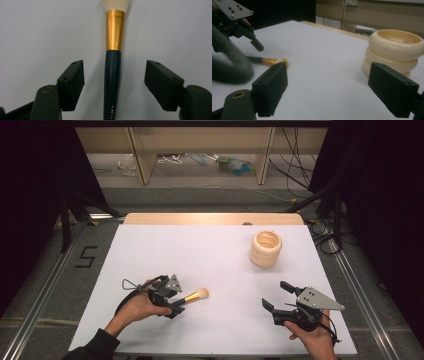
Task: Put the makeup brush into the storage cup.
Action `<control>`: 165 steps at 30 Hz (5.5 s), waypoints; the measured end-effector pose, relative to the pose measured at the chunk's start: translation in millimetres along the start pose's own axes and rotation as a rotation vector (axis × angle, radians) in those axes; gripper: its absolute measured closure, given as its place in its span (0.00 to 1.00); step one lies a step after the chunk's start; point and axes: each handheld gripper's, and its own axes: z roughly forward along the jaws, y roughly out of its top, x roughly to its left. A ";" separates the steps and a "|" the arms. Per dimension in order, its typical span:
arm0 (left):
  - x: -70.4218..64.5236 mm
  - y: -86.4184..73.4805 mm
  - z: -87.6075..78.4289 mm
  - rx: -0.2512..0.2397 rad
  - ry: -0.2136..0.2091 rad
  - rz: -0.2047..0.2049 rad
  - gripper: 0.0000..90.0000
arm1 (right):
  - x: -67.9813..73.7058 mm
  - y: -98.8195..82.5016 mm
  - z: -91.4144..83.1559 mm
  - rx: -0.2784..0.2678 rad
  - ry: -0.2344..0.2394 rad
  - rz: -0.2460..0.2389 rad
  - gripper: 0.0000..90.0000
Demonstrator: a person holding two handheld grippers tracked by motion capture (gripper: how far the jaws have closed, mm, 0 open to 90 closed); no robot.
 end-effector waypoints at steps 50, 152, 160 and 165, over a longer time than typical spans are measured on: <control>10.0 34.9 19.0 0.256 -0.085 0.014 0.80 | 1.8 0.7 0.1 0.015 0.025 -0.016 0.21; -33.9 66.8 -2.0 -0.611 -0.023 -0.128 0.82 | 27.9 23.1 102.6 -0.097 0.288 0.258 0.46; -24.9 69.3 -10.0 -0.622 0.227 0.036 0.82 | 27.9 23.3 106.9 -0.110 0.311 0.290 0.55; -40.3 71.0 -3.9 -0.638 -0.007 -0.076 0.82 | 30.0 25.2 108.0 -0.100 0.332 0.305 0.61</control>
